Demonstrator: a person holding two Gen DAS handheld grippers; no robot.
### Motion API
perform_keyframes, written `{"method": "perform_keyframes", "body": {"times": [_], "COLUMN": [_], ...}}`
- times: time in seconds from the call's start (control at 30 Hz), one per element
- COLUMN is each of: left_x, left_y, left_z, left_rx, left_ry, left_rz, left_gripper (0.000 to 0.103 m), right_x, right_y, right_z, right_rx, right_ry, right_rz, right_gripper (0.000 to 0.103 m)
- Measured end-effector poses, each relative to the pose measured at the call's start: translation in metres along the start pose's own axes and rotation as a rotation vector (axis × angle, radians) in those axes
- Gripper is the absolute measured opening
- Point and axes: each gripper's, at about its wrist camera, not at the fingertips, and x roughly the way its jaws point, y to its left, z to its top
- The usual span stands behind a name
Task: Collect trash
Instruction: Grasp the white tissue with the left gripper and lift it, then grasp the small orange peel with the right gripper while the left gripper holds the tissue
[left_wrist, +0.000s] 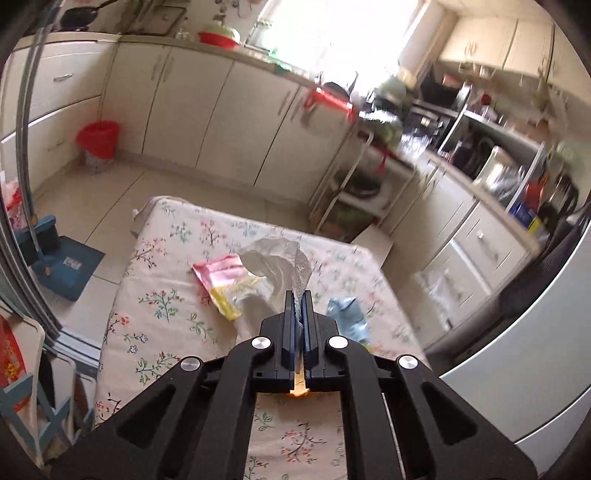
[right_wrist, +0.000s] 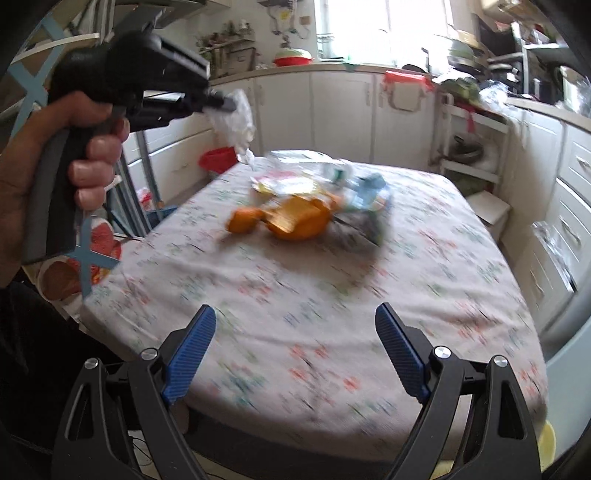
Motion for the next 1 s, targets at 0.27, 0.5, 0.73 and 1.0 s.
{"method": "perform_keyframes", "body": {"times": [0.27,0.5,0.73,1.0], "left_x": [-0.03,-0.044,-0.048,-0.043], "left_y": [0.015,0.033,0.033,0.031], "left_z": [0.011,0.02,0.022,0.021], "left_rx": [-0.03,-0.061,-0.052,-0.055], "left_ry": [-0.075,-0.099,-0.107,-0.097], "left_rz": [-0.006,-0.014,-0.033,-0.036], "left_gripper": [0.003,0.003,0.003,0.003], "right_x": [0.053,0.105,0.145,0.147], "right_y": [0.04,0.053,0.042,0.027], "right_z": [0.055,0.092,0.087,0.086], "right_rx": [0.014,0.024,0.032,0.025], "right_ry": [0.025,0.059,0.164,0.186], "right_rz": [0.15,0.165,0.12,0.138], "right_gripper": [0.074,0.065,0.059,0.024]}}
